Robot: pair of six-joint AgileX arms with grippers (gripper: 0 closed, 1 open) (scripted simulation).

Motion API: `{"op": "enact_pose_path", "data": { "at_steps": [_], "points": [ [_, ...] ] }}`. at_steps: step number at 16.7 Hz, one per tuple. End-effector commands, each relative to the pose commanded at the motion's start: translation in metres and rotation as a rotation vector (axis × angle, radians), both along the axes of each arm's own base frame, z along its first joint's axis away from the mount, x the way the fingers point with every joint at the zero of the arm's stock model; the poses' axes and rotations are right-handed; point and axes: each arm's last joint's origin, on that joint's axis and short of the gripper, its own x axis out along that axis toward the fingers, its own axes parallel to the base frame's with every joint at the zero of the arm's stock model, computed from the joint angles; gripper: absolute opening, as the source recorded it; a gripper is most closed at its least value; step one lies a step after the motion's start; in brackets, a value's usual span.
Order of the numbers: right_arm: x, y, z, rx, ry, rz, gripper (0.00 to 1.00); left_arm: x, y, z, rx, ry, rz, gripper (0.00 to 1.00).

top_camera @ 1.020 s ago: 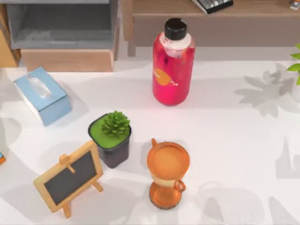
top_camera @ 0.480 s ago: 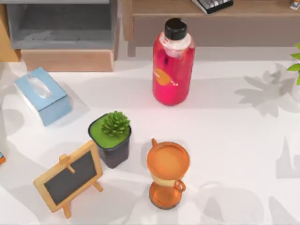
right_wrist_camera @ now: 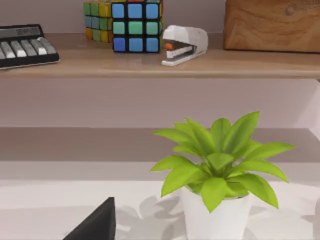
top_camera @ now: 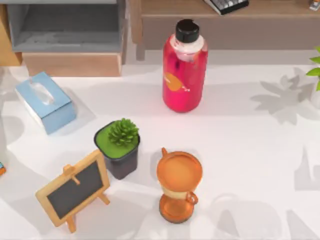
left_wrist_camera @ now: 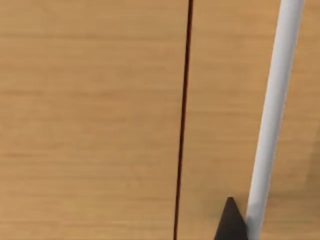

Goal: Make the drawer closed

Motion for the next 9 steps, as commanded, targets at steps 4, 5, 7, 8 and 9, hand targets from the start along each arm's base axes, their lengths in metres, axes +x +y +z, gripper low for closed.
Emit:
{"op": "enact_pose_path", "data": {
  "at_steps": [4,5,7,8,9],
  "points": [
    [0.0,0.0,0.0,0.0,0.0,0.0,1.0,0.0,0.0,0.0,0.0,0.0,0.0,1.0],
    [0.0,0.0,0.0,0.0,0.0,0.0,1.0,0.0,0.0,0.0,0.0,0.0,0.0,1.0],
    [0.0,0.0,0.0,0.0,0.0,0.0,1.0,0.0,0.0,0.0,0.0,0.0,0.0,1.0],
    [0.0,0.0,0.0,0.0,0.0,0.0,1.0,0.0,0.0,0.0,0.0,0.0,0.0,1.0],
    [0.0,0.0,0.0,0.0,0.0,0.0,1.0,0.0,0.0,0.0,0.0,0.0,0.0,1.0]
  ]
}}
